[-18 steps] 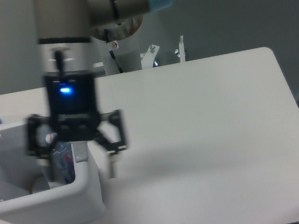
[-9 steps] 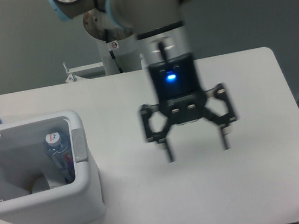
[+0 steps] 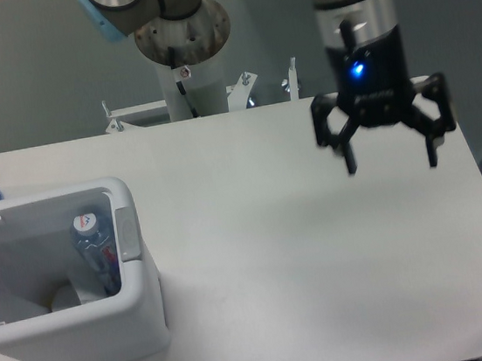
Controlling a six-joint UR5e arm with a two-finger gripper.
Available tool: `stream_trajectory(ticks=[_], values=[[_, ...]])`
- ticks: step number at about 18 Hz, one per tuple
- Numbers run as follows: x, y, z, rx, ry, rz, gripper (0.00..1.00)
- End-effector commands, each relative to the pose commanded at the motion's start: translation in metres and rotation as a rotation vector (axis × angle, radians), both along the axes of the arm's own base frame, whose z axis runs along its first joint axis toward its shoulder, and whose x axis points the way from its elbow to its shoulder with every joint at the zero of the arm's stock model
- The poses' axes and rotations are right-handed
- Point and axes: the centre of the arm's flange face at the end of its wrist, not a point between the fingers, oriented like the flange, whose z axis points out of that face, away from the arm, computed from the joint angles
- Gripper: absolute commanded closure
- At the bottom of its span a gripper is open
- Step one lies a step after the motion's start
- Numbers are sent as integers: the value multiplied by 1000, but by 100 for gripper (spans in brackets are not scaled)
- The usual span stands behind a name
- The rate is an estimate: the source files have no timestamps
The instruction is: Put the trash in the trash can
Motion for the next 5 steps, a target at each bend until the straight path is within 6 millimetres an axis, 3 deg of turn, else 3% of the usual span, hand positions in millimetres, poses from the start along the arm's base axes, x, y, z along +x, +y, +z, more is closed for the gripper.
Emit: stream_trajectory(ticks=[5], values=[[-4, -15, 0, -38, 16, -28, 0]])
